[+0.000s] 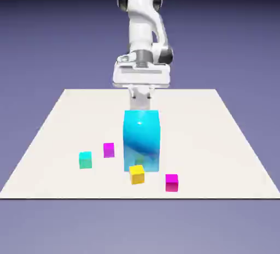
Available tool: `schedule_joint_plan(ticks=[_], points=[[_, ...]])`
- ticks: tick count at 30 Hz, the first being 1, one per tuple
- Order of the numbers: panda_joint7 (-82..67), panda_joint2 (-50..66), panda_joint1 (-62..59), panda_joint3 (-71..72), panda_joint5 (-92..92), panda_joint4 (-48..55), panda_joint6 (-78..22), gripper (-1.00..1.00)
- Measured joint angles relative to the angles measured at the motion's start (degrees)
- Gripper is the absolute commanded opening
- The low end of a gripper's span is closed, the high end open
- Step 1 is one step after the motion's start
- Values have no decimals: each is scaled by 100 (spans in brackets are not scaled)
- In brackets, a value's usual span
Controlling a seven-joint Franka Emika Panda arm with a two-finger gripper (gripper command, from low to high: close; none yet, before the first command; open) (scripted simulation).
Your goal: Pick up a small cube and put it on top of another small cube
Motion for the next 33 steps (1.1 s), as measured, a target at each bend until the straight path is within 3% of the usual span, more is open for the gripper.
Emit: schedule_joint_plan(ticks=[25, 31, 32, 33], points=[[-4184, 5191, 2700, -814, -2361, 3150, -3380, 0], [-4010, 6056, 2641, -968, -2590, 3236, -2617, 0], [-3997, 6107, 2637, -977, -2603, 3240, -2568, -100], [-3997, 6107, 2637, -977, -2603, 3240, -2568, -100]])
